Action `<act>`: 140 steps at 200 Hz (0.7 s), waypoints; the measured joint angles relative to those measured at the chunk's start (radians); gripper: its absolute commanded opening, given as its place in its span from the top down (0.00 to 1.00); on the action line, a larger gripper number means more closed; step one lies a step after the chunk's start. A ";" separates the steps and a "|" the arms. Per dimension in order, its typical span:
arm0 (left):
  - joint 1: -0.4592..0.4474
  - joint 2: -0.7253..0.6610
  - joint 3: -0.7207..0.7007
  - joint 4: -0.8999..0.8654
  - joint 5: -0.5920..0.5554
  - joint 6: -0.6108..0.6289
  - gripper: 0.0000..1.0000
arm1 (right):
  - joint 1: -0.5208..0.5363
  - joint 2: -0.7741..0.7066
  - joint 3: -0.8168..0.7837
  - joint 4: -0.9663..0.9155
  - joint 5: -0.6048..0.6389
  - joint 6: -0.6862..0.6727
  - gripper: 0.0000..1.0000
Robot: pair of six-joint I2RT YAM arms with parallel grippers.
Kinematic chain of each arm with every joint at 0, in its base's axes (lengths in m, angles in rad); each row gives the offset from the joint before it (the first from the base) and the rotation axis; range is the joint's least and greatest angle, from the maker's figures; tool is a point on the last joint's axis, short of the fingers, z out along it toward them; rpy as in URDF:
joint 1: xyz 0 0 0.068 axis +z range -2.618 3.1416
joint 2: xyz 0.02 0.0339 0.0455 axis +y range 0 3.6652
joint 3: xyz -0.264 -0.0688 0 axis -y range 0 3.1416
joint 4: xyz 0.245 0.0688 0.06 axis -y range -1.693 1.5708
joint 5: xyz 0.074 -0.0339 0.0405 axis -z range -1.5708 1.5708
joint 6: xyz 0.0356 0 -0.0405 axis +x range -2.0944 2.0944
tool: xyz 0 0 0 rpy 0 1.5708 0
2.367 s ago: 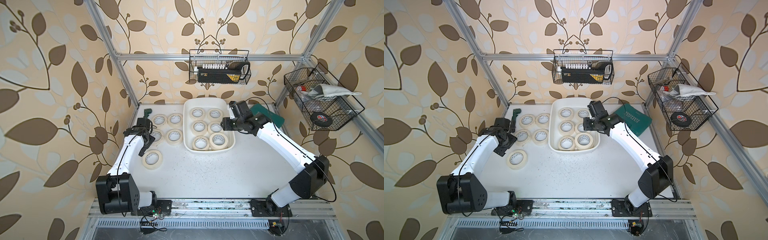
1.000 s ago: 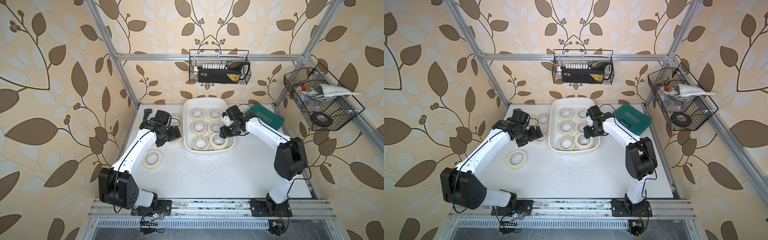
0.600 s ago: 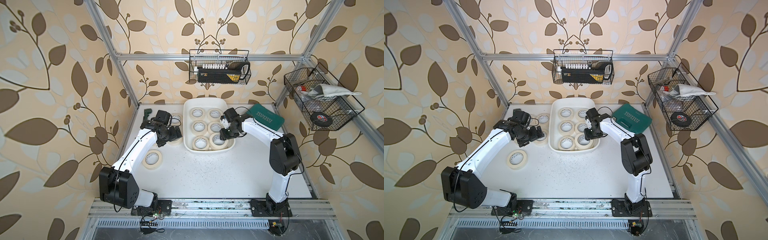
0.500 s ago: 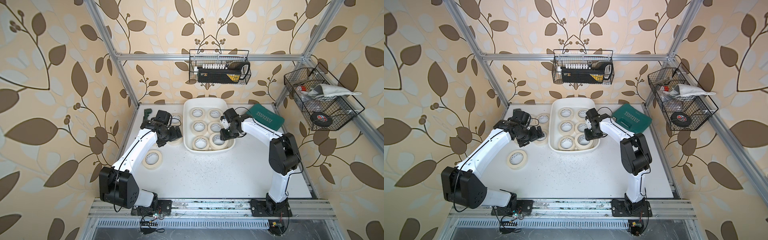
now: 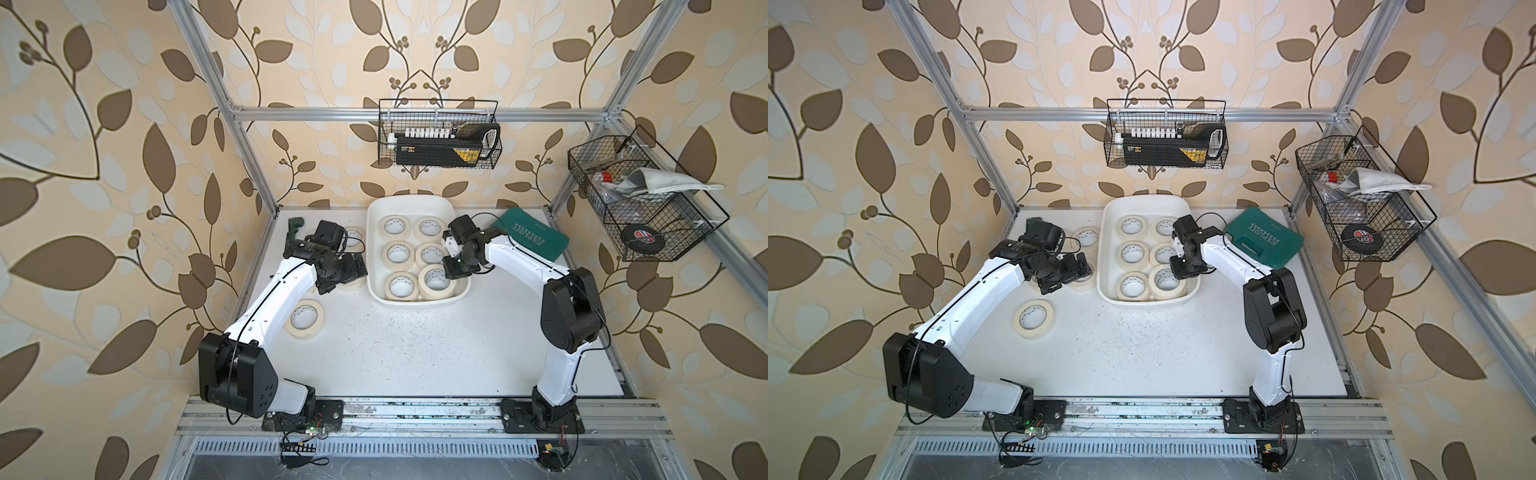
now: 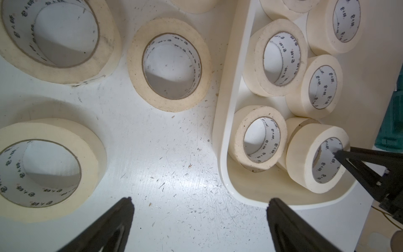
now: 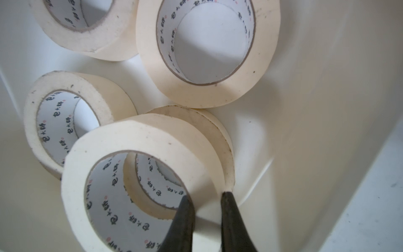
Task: Take out the art tape in the storage box
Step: Pick up the art tape from the storage box.
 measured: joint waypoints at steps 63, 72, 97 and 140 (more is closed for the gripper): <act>-0.076 -0.037 0.029 0.032 0.000 0.016 0.01 | 0.013 -0.116 0.039 -0.029 0.016 0.067 1.00; -0.091 -0.042 0.038 0.038 0.000 0.021 0.01 | 0.022 -0.127 0.046 -0.031 0.028 0.083 1.00; -0.143 -0.046 0.071 0.058 0.000 0.034 0.01 | 0.063 -0.158 0.049 -0.034 0.072 0.125 1.00; -0.243 -0.046 0.129 0.070 0.000 0.061 0.01 | 0.120 -0.203 0.049 -0.027 0.142 0.188 1.00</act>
